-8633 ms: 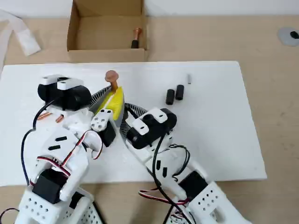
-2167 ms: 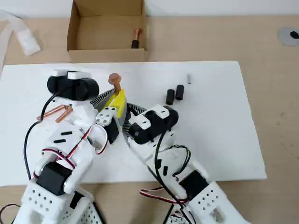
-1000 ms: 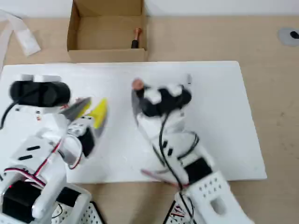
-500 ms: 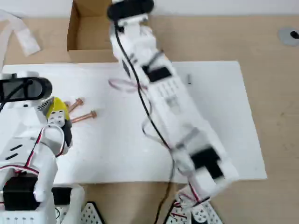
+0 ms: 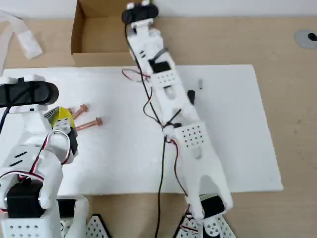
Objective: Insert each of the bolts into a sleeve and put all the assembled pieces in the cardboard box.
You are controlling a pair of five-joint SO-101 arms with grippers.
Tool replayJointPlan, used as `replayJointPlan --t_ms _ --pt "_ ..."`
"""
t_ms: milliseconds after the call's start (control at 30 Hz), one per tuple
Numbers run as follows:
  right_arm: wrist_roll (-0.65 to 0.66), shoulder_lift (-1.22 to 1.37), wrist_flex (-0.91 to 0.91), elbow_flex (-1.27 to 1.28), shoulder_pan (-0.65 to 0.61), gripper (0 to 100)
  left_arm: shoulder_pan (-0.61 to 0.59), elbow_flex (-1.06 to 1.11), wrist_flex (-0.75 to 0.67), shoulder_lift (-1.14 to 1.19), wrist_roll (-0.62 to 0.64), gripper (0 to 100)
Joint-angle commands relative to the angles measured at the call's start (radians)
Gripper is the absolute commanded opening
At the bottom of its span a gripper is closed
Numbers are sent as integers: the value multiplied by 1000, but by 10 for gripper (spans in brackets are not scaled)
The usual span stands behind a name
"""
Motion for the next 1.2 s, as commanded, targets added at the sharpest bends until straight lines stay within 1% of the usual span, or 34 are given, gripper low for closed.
replayJointPlan --t_ms 0,100,200,300,400,500,567,633,733,800,900,967,1100,1167 --pt "23 90 98 -254 13 56 -11 11 -6 -7 -3 7" --pt "25 162 204 -360 8 166 -6 34 -5 -7 -43 7" --pt "26 205 273 -435 7 227 -11 49 -5 -7 -58 7" --pt "26 223 321 -483 7 234 -14 54 -5 -7 -58 16" --pt "26 223 381 -539 5 234 -15 54 2 -7 -58 75" --pt "21 189 450 -555 5 233 -75 44 3 4 -60 104" --pt "20 117 534 -555 8 233 -129 48 5 5 -68 107" --pt "17 35 637 -552 8 233 -170 60 18 27 -138 108" --pt "-43 -81 810 -553 8 233 -173 61 58 111 -296 116" --pt "-64 -159 941 -553 8 233 -175 61 52 179 -404 120" --pt "-64 -262 1137 -553 7 233 -183 60 -15 289 -540 119" --pt "-64 -317 1244 -553 7 232 -184 60 -52 355 -671 118" --pt "-63 -406 1416 -553 16 232 -218 60 -127 472 -899 118" --pt "-63 -446 1467 -553 28 232 -242 60 -163 527 -1010 119"
